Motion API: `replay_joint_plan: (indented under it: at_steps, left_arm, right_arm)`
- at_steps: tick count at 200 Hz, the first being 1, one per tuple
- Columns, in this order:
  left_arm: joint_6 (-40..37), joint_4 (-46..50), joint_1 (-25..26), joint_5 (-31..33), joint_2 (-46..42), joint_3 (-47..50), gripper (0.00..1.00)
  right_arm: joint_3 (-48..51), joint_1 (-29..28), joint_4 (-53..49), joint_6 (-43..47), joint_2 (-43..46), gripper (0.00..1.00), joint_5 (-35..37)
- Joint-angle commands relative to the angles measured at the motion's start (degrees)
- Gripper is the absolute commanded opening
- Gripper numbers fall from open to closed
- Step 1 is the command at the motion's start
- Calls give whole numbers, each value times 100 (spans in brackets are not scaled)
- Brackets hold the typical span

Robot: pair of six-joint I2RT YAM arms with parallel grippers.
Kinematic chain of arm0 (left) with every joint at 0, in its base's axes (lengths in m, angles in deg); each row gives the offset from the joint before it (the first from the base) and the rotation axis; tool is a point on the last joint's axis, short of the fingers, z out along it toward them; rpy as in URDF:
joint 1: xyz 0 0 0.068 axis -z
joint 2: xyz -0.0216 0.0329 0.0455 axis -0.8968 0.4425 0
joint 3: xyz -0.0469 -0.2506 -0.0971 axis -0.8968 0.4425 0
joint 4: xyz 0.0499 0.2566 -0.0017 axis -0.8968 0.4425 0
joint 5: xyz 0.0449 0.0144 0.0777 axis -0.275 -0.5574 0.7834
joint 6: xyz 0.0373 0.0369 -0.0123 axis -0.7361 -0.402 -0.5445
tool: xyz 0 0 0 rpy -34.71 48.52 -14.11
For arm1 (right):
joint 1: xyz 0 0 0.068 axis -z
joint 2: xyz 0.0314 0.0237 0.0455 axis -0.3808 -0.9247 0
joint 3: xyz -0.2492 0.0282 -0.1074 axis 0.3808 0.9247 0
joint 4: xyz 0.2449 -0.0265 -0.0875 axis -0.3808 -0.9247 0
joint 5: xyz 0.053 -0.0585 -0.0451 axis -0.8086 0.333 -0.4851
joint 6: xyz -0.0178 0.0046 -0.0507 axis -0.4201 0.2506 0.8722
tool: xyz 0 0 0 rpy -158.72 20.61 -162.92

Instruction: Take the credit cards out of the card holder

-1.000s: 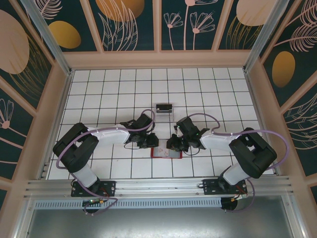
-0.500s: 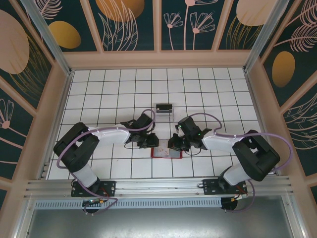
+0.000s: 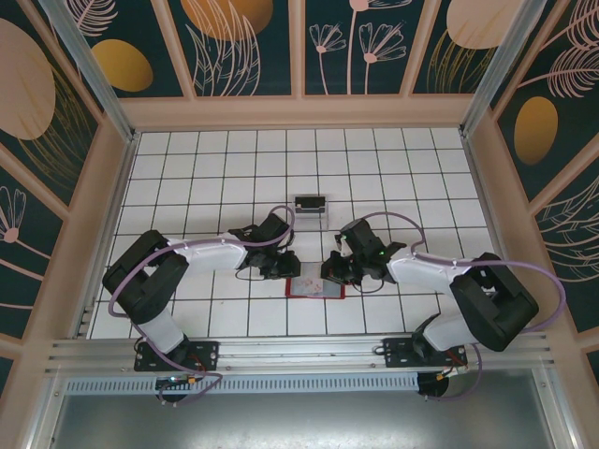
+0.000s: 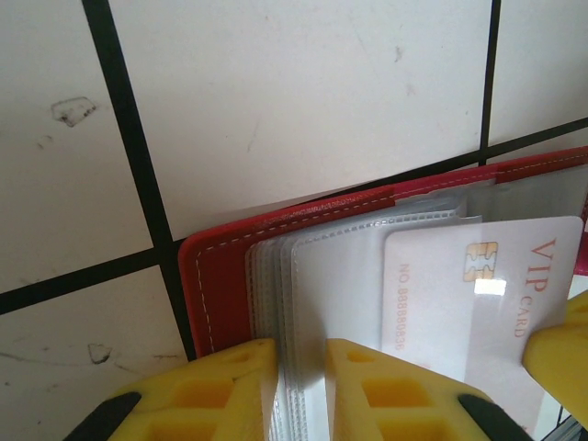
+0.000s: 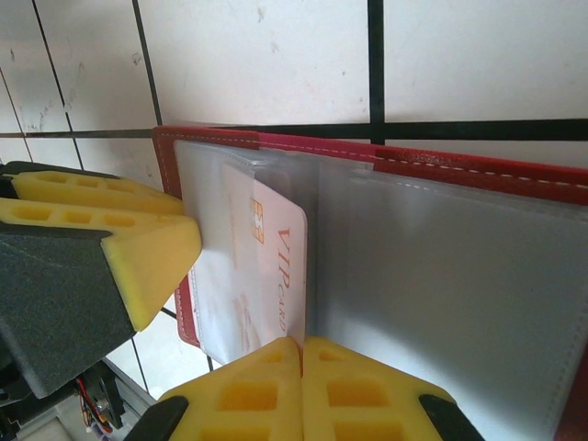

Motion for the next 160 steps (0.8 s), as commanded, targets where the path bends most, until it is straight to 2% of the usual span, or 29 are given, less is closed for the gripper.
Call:
replay_joint_plan:
  at_steps: [1,160]
  left_arm:
    - [-131,498,32,307,248,81,24]
    - [-109,568,33,333,150,-50,24]
  right_arm:
    - [77,52,-390,119,201,6,169]
    - [-693,105,-1618,397,904,1,539]
